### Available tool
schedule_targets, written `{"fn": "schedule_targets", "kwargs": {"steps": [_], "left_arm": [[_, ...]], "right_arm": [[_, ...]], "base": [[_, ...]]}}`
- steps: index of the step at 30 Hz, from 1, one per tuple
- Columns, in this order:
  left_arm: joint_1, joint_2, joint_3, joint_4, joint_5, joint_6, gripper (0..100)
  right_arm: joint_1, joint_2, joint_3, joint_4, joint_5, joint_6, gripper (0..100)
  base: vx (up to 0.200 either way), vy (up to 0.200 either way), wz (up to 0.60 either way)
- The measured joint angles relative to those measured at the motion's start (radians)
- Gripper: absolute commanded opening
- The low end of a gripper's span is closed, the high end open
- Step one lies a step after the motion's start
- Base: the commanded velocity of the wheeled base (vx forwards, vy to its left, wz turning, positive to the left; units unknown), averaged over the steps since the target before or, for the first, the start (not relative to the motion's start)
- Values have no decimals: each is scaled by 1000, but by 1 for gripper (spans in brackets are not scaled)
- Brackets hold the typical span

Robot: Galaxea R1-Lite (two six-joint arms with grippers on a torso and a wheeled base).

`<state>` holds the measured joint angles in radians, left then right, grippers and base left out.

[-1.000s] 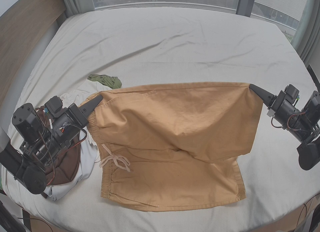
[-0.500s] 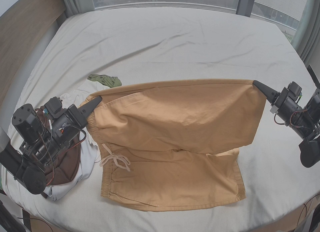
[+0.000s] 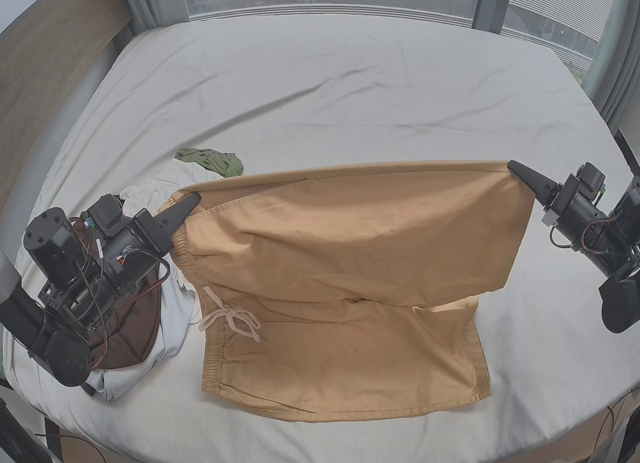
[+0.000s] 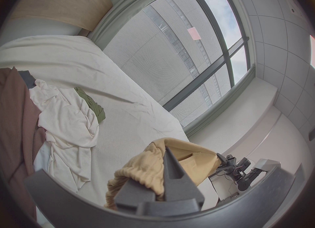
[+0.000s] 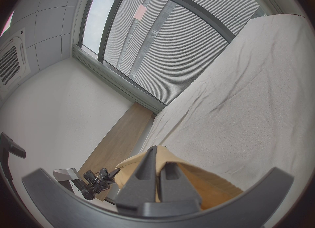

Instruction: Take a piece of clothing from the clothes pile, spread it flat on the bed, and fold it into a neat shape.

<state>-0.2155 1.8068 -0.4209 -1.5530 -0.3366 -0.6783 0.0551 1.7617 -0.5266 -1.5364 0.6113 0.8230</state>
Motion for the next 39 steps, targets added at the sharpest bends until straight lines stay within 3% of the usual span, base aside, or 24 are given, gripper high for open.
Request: {"fn": "schedule_targets", "kwargs": {"steps": [14,29,39], "left_arm": [[0,8,4,0,14,55,0],[3,45,-21,0,45,56,0],[14,129,-62,0,49,46,0]], "right_arm": [[28,-22,7,4,-12,-6,0],[26,45,-137,116,-9,-7,0],[28,136,-205,110,-3,-2,0]], "base": [[0,0,0],[0,0,0],[0,0,0]]}}
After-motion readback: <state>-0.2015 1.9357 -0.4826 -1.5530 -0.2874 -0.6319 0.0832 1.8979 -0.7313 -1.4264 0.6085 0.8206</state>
